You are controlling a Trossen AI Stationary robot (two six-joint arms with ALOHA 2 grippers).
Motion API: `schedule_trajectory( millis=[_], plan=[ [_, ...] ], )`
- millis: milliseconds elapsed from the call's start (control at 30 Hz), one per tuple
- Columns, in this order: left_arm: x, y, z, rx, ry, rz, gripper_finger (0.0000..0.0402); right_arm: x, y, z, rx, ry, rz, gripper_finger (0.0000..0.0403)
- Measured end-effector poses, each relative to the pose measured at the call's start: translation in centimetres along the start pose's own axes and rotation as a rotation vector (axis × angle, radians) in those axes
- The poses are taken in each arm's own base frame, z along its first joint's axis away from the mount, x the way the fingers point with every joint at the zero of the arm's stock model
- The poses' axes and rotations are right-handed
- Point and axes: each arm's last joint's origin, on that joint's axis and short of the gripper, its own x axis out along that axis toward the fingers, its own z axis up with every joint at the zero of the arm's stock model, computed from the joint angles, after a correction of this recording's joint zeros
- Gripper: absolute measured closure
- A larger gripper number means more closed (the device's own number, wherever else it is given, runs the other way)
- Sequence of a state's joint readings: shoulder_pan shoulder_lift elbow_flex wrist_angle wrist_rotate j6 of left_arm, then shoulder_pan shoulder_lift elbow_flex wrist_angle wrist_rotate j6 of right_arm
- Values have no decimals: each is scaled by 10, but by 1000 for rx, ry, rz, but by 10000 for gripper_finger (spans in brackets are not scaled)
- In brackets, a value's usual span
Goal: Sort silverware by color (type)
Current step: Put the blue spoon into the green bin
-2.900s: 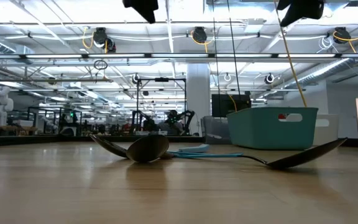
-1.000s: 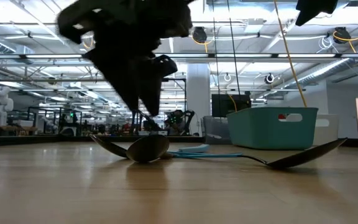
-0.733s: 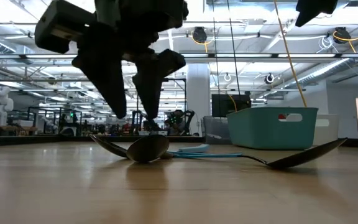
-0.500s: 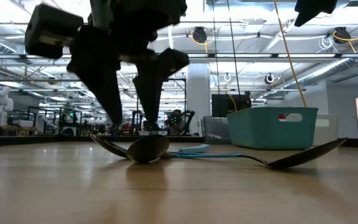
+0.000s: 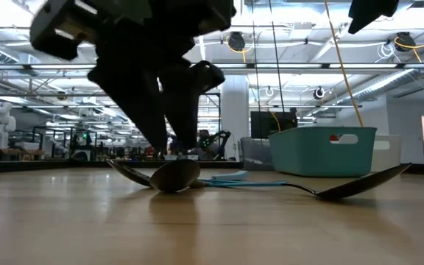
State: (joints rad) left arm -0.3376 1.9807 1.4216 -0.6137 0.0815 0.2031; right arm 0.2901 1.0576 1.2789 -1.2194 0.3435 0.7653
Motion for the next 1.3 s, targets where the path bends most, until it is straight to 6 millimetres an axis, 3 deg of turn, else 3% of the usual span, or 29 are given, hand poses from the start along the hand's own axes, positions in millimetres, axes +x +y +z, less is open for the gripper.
schedule_trajectory(
  millis=[533, 1067, 1300],
  plan=[
    [15, -39, 8, -130, -8, 180, 220, 0, -1, 0, -28, -17, -25, 193],
    [38, -40, 5, -329, 1, 300, 221, 0, -1, 0, -18, -18, -26, 193],
    [37, -38, 1, -353, 33, 352, 285, 0, -1, 0, 24, -18, -24, 193]
  ],
)
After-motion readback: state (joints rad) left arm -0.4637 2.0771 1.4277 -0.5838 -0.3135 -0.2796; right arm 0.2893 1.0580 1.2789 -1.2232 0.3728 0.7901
